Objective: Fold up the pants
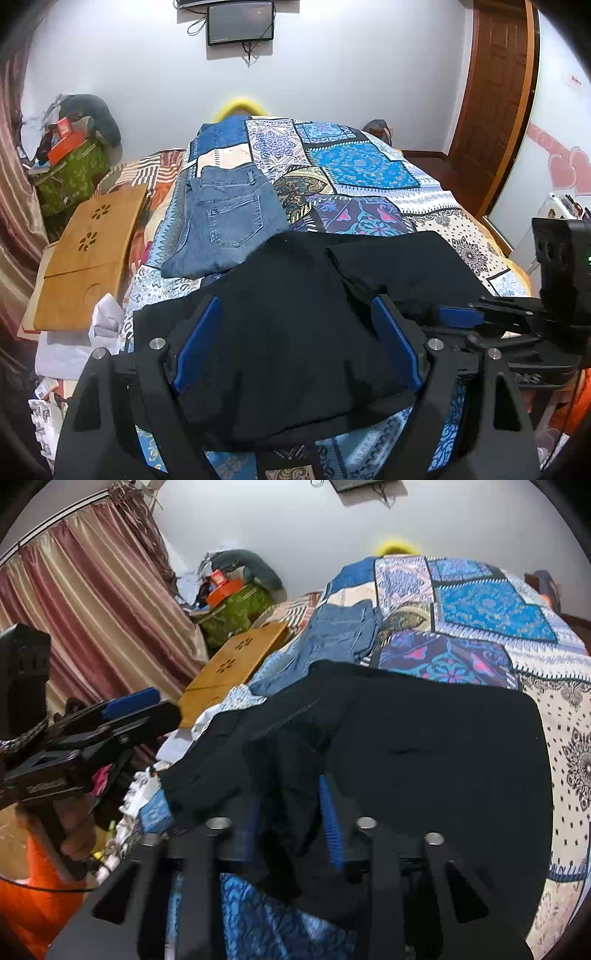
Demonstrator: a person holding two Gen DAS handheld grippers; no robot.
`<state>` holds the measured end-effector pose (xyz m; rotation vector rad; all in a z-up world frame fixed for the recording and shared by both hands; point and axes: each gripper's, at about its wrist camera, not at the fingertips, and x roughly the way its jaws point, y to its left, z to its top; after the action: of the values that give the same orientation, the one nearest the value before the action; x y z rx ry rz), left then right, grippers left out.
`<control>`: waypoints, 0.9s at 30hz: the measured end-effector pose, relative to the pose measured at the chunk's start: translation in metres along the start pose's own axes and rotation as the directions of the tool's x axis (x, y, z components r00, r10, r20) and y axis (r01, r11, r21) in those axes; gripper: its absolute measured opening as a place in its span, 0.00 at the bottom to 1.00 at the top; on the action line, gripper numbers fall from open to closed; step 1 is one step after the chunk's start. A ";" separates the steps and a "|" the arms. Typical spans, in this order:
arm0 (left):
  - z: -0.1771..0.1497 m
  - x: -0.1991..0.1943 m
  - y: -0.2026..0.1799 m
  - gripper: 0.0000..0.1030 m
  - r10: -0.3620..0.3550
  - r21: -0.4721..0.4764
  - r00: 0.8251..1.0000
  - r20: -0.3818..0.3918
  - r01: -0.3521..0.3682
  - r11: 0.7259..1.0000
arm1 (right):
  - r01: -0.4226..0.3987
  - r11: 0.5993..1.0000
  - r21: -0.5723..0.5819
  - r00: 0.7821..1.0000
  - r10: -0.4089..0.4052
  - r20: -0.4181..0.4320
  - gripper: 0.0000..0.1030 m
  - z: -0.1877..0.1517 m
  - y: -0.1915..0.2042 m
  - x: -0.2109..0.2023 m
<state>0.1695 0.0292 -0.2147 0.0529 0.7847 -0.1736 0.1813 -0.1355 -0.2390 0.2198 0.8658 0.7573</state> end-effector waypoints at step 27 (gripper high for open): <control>-0.025 0.084 -0.086 0.29 -0.136 0.156 0.964 -0.227 0.174 0.972 | 0.245 0.969 -0.018 0.969 -0.246 -0.029 0.28 -0.052 -0.089 -0.049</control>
<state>0.1954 -0.0644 -0.2898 0.1789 0.9892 -0.3916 0.1675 -0.2397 -0.2840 0.0853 0.8981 0.5362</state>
